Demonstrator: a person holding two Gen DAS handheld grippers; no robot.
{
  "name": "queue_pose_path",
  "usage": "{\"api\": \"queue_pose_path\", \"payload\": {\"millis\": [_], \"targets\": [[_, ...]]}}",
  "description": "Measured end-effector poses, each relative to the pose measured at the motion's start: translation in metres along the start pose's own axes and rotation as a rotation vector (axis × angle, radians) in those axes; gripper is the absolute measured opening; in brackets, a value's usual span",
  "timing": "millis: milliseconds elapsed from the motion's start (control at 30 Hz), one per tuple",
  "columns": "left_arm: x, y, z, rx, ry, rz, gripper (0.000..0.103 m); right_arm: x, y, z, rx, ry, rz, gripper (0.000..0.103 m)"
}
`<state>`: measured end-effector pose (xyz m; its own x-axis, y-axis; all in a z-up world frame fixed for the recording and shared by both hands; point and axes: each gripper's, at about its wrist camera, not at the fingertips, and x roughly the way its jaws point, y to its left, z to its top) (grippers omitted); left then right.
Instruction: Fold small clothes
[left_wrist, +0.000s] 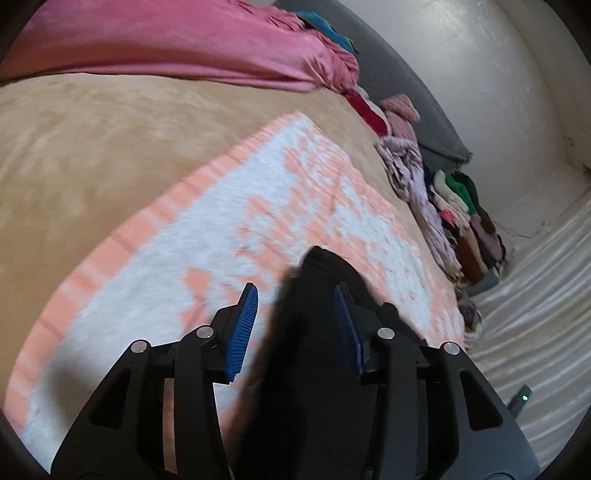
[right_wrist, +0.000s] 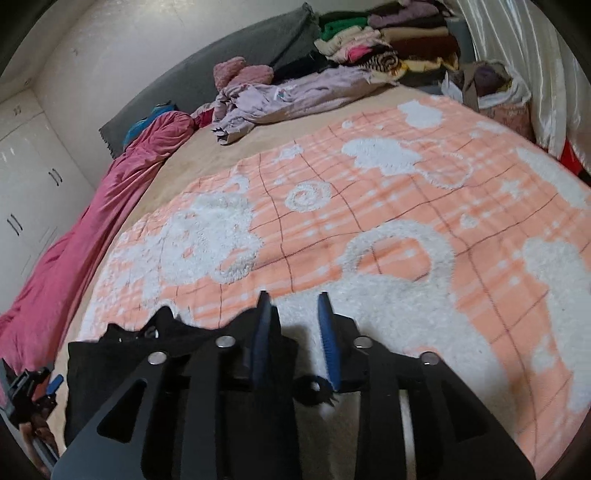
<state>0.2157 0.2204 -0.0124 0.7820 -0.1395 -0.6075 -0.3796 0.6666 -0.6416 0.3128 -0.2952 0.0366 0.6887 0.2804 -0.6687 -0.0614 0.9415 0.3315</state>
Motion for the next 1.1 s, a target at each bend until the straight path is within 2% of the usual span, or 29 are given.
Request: {"api": "queue_pose_path", "payload": {"millis": [67, 133, 267, 500, 667, 800, 933, 1067, 1100], "targets": [[-0.007, 0.008, -0.008, 0.004, -0.011, 0.006, 0.034, -0.007, 0.004, -0.008, -0.043, -0.01, 0.001, 0.035], [-0.011, 0.012, -0.013, 0.021, -0.009, 0.018, 0.041, -0.015, 0.01, -0.019, -0.099, -0.023, -0.004, 0.039], [-0.02, 0.013, -0.025, 0.09, 0.017, 0.032, 0.048, -0.029, 0.017, -0.045, -0.162, -0.02, 0.002, 0.045], [-0.043, 0.007, -0.054, 0.236, 0.025, 0.029, 0.053, -0.053, 0.019, -0.087, -0.152, -0.002, 0.057, 0.049], [-0.04, 0.015, -0.07, 0.231, 0.084, 0.03, 0.053, -0.068, 0.019, -0.107, -0.131, 0.001, 0.074, 0.054], [-0.041, 0.016, -0.075, 0.238, 0.094, 0.027, 0.053, -0.069, 0.017, -0.117, -0.109, 0.027, 0.086, 0.054], [-0.039, 0.01, -0.082, 0.274, 0.112, 0.017, 0.048, -0.069, 0.016, -0.124, -0.102, 0.043, 0.084, 0.054], [-0.039, -0.005, -0.091, 0.364, 0.101, 0.048, 0.032, -0.07, 0.016, -0.127, -0.103, 0.05, 0.093, 0.054], [-0.04, -0.008, -0.093, 0.378, 0.1, 0.05, 0.024, -0.07, 0.017, -0.127, -0.103, 0.052, 0.095, 0.054]]}}
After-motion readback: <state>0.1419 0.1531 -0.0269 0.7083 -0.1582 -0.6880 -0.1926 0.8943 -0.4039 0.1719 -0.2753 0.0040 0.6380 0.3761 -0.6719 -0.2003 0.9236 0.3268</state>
